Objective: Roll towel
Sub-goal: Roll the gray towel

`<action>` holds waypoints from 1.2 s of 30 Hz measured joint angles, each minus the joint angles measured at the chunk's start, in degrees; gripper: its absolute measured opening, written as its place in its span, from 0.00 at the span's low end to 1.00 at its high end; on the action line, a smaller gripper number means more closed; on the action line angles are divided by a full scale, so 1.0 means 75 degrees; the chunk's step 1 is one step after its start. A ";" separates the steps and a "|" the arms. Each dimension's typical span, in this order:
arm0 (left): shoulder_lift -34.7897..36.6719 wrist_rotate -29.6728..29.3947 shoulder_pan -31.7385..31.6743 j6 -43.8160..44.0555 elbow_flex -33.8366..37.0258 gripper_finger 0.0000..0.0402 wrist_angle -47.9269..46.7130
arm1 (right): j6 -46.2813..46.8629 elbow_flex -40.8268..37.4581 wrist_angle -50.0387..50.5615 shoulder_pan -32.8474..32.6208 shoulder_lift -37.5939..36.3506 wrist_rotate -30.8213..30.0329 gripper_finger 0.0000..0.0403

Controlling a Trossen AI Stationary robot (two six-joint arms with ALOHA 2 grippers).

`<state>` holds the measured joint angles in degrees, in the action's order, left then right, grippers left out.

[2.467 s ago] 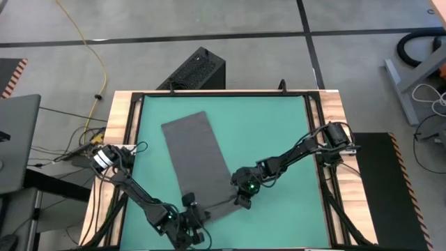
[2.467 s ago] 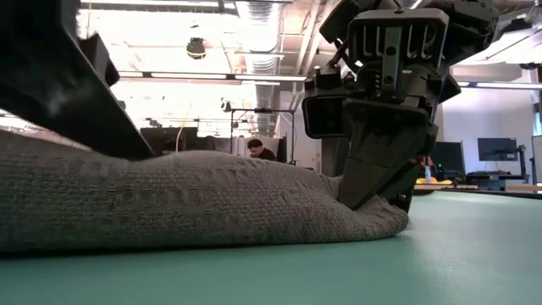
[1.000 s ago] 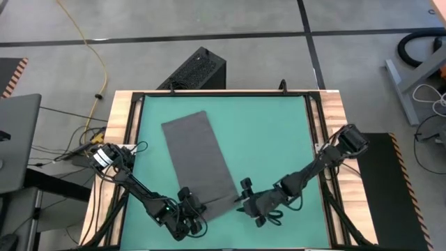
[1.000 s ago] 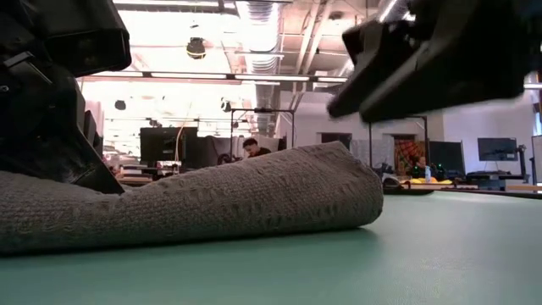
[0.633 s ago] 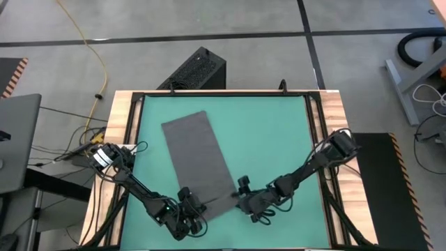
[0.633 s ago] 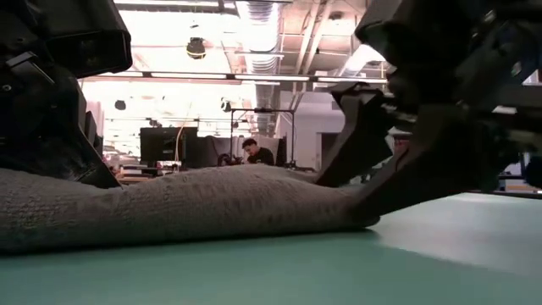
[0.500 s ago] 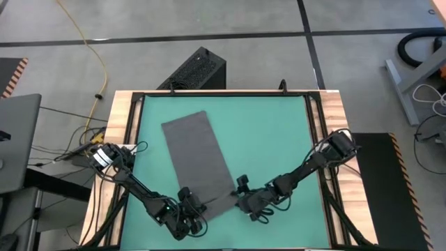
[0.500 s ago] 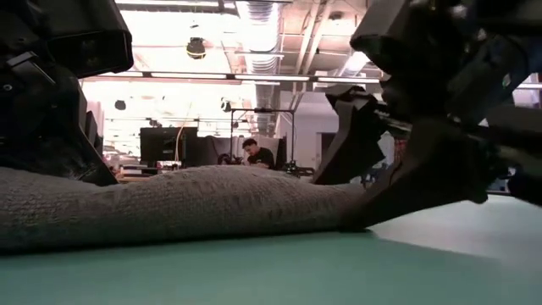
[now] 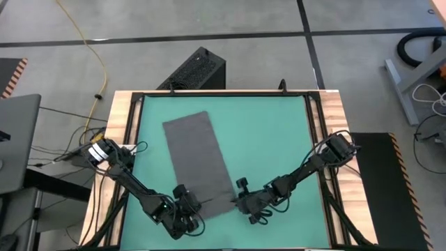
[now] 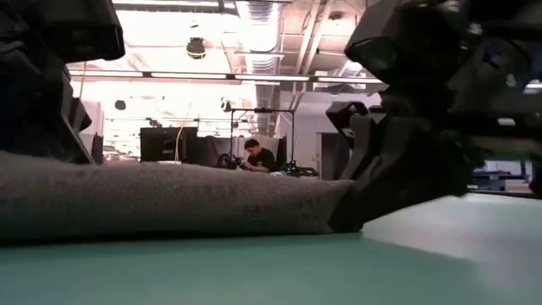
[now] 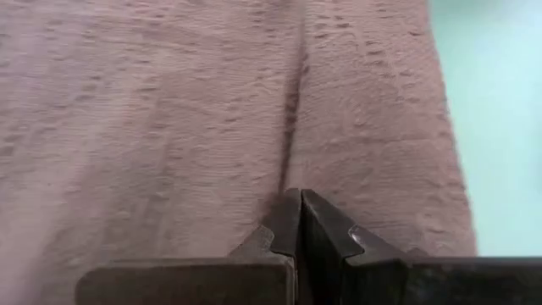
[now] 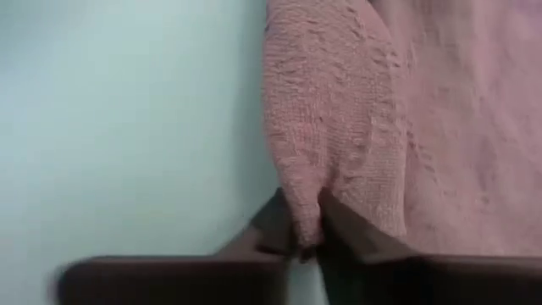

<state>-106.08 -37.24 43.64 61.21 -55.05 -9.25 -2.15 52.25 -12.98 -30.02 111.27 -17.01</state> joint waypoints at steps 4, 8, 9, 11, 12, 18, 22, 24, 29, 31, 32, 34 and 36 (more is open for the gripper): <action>0.0089 -0.0366 -0.0001 -0.0019 -0.0003 0.00 -0.0028 | 0.1290 -0.0008 0.0116 0.0034 -0.0169 0.0586 0.06; 0.0089 -0.0670 -0.0003 -0.0018 -0.0003 0.00 -0.0039 | 0.2801 -0.0023 0.0193 0.0088 -0.0331 0.1357 0.08; 0.0089 -0.0766 -0.0003 -0.0012 -0.0006 0.00 -0.0041 | 0.3076 -0.0023 0.0187 0.0117 -0.0353 0.1618 0.08; 0.0094 -0.0879 -0.0003 -0.0048 -0.0006 0.00 -0.0043 | 0.3550 -0.0025 0.0150 0.0185 -0.0358 0.2118 0.06; 0.0095 -0.0861 -0.0003 -0.0139 -0.0012 0.01 -0.0039 | 0.3694 -0.0026 0.0122 0.0221 -0.0359 0.2310 0.05; 0.0201 -0.1009 -0.0021 -0.0280 -0.0019 0.12 -0.0067 | 0.4646 -0.0035 0.0003 0.0227 -0.0356 0.2805 0.05; 0.0528 -0.1632 0.0008 -0.0526 -0.0052 0.18 -0.0036 | 0.5409 -0.0038 -0.0084 0.0285 -0.0350 0.3114 0.05; 0.0663 -0.1837 0.0042 -0.0803 -0.0052 0.20 0.0053 | 0.5706 -0.0038 -0.0085 0.0347 -0.0350 0.3202 0.05; 0.0564 -0.1599 0.0104 -0.1338 -0.0041 0.21 0.0717 | 0.5962 -0.0041 -0.0208 0.0478 -0.0362 0.3505 0.05; 0.0283 -0.1431 0.0099 -0.1248 -0.0032 0.20 0.0819 | 0.6039 -0.0042 -0.0267 0.0441 -0.0407 0.3511 0.05; 0.0127 -0.1403 0.0099 -0.1155 -0.0026 0.19 0.0853 | 0.6063 -0.0046 -0.0271 0.0409 -0.0432 0.3509 0.05; -0.0202 -0.1378 0.0097 -0.0983 -0.0020 0.18 0.1073 | 0.6123 -0.0049 -0.0217 0.0321 -0.0504 0.3463 0.05; -0.0475 -0.1163 0.0096 -0.0925 -0.0020 0.17 0.1392 | 0.6228 -0.0052 -0.0228 0.0233 -0.0522 0.3396 0.05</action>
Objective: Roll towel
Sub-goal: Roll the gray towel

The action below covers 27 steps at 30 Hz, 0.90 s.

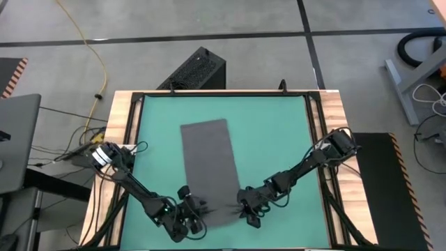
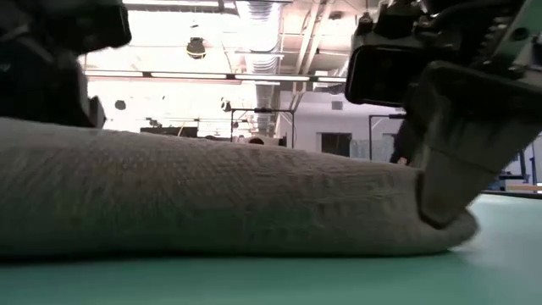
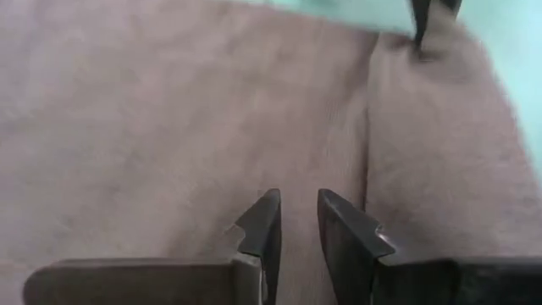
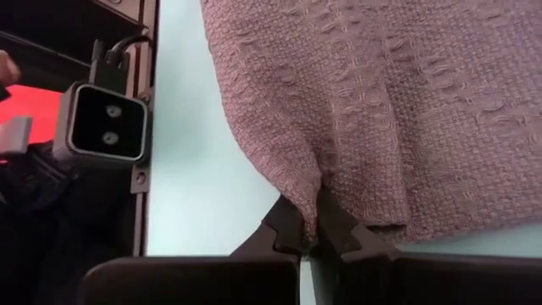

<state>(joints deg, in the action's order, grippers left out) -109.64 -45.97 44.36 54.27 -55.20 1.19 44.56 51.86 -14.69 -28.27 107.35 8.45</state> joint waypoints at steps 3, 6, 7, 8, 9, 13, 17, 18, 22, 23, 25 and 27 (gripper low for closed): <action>-0.0259 0.0451 0.0000 -0.0005 -0.0003 0.14 0.0482 | 0.0184 0.0000 0.0010 -0.0087 -0.0002 -0.0012 0.06; -0.0371 0.0753 0.0000 -0.0002 -0.0003 0.11 0.0703 | 0.0374 0.0000 -0.0017 -0.0085 -0.0006 0.0057 0.06; -0.0383 0.0787 0.0018 0.0001 -0.0003 0.10 0.0734 | 0.0457 0.0000 -0.0060 -0.0085 -0.0006 0.0071 0.06; -0.0383 0.0826 0.0038 0.0004 -0.0003 0.09 0.0732 | 0.0533 0.0000 -0.0106 -0.0093 -0.0007 0.0097 0.06; -0.0383 0.0884 0.0051 0.0012 -0.0003 0.08 0.0756 | 0.0603 0.0002 -0.0136 -0.0118 -0.0009 0.0101 0.06; -0.0383 0.1072 0.0098 0.0036 -0.0006 0.05 0.0833 | 0.0871 0.0006 -0.0177 -0.0265 -0.0010 0.0098 0.06; -0.0383 0.1365 0.0142 0.0045 -0.0012 0.02 0.0839 | 0.1106 0.0006 -0.0461 -0.0353 -0.0017 0.0124 0.06; -0.0383 0.1417 0.0145 0.0048 -0.0012 0.01 0.0842 | 0.1155 0.0006 -0.0505 -0.0353 -0.0022 0.0137 0.06; -0.0383 0.1442 0.0156 0.0179 -0.0012 0.00 0.0919 | 0.1541 -0.0052 -0.0576 -0.0284 -0.0023 0.0126 0.07; -0.0383 0.1457 0.0166 0.0180 -0.0012 0.00 0.0977 | 0.1702 -0.0119 -0.0639 -0.0266 -0.0027 0.0122 0.07; -0.0386 0.1479 0.0213 0.0126 -0.0012 0.00 0.1084 | 0.2042 -0.0312 -0.0822 -0.0260 -0.0032 0.0121 0.07; -0.0393 0.1427 0.0279 0.0022 -0.0010 0.00 0.1218 | 0.2395 -0.0587 -0.1238 -0.0212 -0.0043 0.0162 0.07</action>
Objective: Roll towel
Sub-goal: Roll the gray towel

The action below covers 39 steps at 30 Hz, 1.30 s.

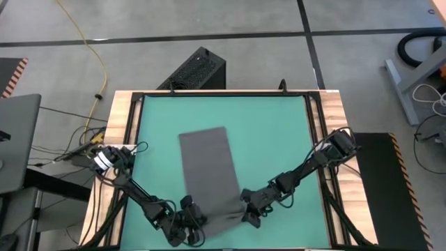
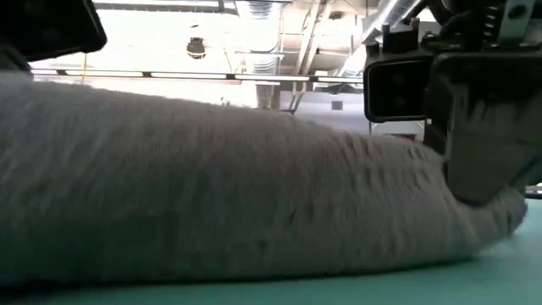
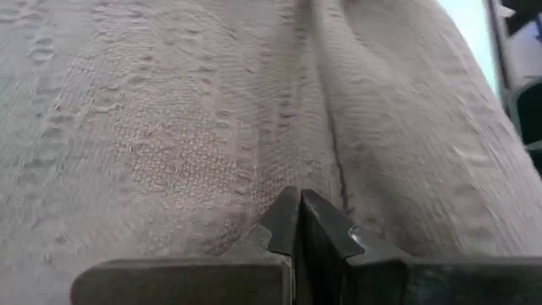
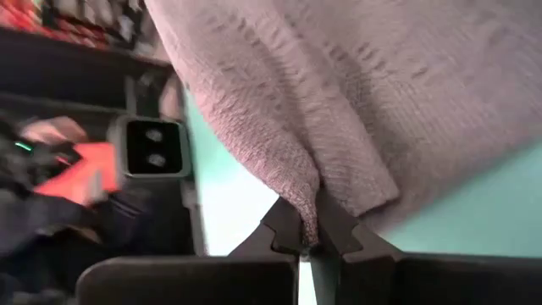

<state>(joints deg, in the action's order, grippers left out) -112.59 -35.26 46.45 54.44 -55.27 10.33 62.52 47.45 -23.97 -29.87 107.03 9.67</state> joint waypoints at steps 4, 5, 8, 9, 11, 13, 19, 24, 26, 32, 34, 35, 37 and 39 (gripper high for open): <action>-0.0004 -0.0283 0.0093 -0.0004 0.0001 0.00 -0.0047 | 0.0752 -0.0599 -0.1392 0.0158 -0.0030 0.0112 0.07; -0.0004 -0.0399 0.0107 -0.0018 0.0001 0.01 -0.0076 | 0.0931 -0.0697 -0.1648 0.0207 -0.0030 0.0126 0.07; -0.0007 -0.0915 0.0108 -0.0065 0.0004 0.03 -0.0094 | 0.1237 -0.0834 -0.1926 0.0291 -0.0027 0.0168 0.07; -0.0007 -0.1091 0.0108 -0.0139 0.0004 0.04 -0.0095 | 0.1316 -0.0852 -0.1917 0.0294 -0.0027 0.0200 0.07; -0.0007 -0.1393 0.0097 -0.0341 0.0004 0.07 -0.0096 | 0.1453 -0.0858 -0.1719 0.0305 -0.0024 0.0254 0.07; -0.0004 -0.1669 0.0056 -0.0571 0.0004 0.09 -0.0096 | 0.1587 -0.0858 -0.1504 0.0371 -0.0024 0.0301 0.07; 0.0457 -0.2208 -0.0040 -0.0903 0.0004 0.17 -0.0720 | 0.1796 -0.0847 -0.0755 0.0577 -0.0021 0.0396 0.07; 0.1188 -0.3057 0.0003 -0.0910 0.0007 0.21 -0.1535 | 0.1764 -0.0851 -0.0584 0.0810 -0.0015 0.0446 0.07; 0.1395 -0.3180 0.0012 -0.1055 0.0007 0.22 -0.1477 | 0.1722 -0.0857 -0.0564 0.0889 -0.0011 0.0443 0.07; 0.1232 -0.1892 -0.0081 -0.1951 0.0001 0.22 0.0496 | 0.1638 -0.0864 -0.0495 0.1005 -0.0004 0.0426 0.07; 0.0927 -0.1372 -0.0104 -0.2355 -0.0002 0.22 0.1246 | 0.1635 -0.0867 -0.0492 0.1025 -0.0001 0.0389 0.07; 0.0792 -0.1265 -0.0123 -0.2479 -0.0004 0.22 0.1479 | 0.1633 -0.0867 -0.0489 0.1030 -0.0001 0.0383 0.07; 0.0589 -0.1194 -0.0150 -0.2508 -0.0022 0.22 0.1671 | 0.1632 -0.0869 -0.0486 0.1034 -0.0001 0.0370 0.07; 0.0495 -0.1177 -0.0199 -0.2344 -0.0023 0.22 0.1616 | 0.1621 -0.0870 -0.0475 0.1034 0.0002 0.0356 0.07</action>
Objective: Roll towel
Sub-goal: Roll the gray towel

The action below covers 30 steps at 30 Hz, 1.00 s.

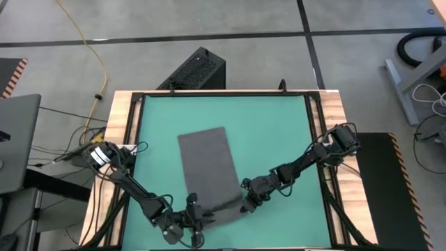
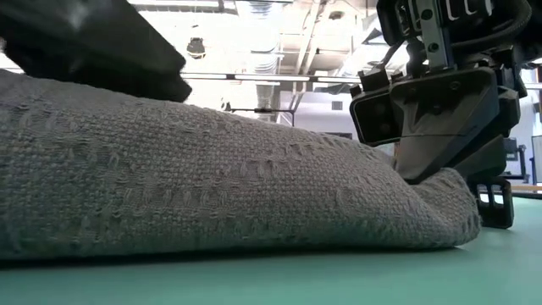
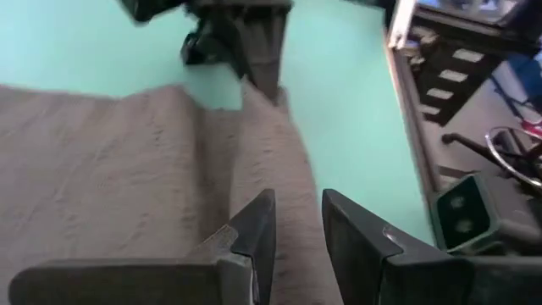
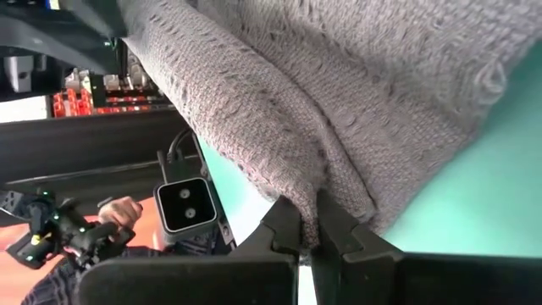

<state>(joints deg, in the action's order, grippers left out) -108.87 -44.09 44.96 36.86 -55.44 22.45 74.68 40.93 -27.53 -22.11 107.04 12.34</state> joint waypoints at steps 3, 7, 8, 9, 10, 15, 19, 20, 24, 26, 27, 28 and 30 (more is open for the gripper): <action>-0.0001 0.0093 -0.0096 0.0432 0.0002 0.22 -0.0390 | -0.0011 0.0000 0.0042 0.0000 0.0000 -0.0026 0.07; -0.0001 0.0409 -0.0187 0.0501 0.0009 0.22 -0.0535 | -0.0018 0.0003 0.0083 0.0003 0.0000 -0.0062 0.07; -0.0001 0.0501 -0.0202 0.0541 0.0006 0.22 -0.0533 | -0.0015 0.0003 0.0092 0.0003 0.0000 -0.0077 0.07; -0.0001 0.0557 -0.0210 0.0564 0.0006 0.22 -0.0556 | -0.0015 0.0003 0.0098 0.0003 0.0000 -0.0093 0.08; -0.0001 0.0563 -0.0216 0.0560 0.0006 0.22 -0.0564 | -0.0015 0.0003 0.0106 0.0003 0.0000 -0.0096 0.08; -0.0001 0.0349 -0.0220 0.0374 0.0006 0.22 -0.0564 | 0.0061 0.0003 0.0114 0.0006 0.0000 -0.0119 0.08; -0.0001 0.0307 -0.0217 0.0210 0.0008 0.22 -0.0558 | 0.0297 0.0003 0.0136 0.0018 0.0000 -0.0263 0.08; -0.0001 0.0308 -0.0217 0.0182 0.0006 0.22 -0.0557 | 0.0323 0.0003 0.0148 0.0025 0.0000 -0.0301 0.08; -0.0001 0.0308 -0.0197 0.0175 0.0008 0.22 -0.0543 | 0.0392 0.0003 0.0206 0.0055 -0.0002 -0.0560 0.08; -0.0001 0.0370 -0.0197 0.0181 0.0006 0.22 -0.0520 | 0.0396 0.0003 0.0219 0.0065 -0.0003 -0.0701 0.08; -0.0001 0.0422 -0.0197 0.0206 0.0006 0.22 -0.0520 | 0.0378 0.0003 0.0220 0.0067 -0.0003 -0.0749 0.08; -0.0001 0.0453 -0.0197 0.0238 0.0008 0.22 -0.0523 | 0.0333 0.0003 0.0222 0.0067 -0.0003 -0.0808 0.08; -0.0001 0.0505 -0.0197 0.0282 0.0006 0.22 -0.0517 | 0.0291 0.0003 0.0231 0.0064 -0.0003 -0.0830 0.08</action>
<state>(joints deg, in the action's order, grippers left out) -108.88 -40.30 43.48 38.98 -55.40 18.57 76.86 40.95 -25.80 -21.63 107.02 6.11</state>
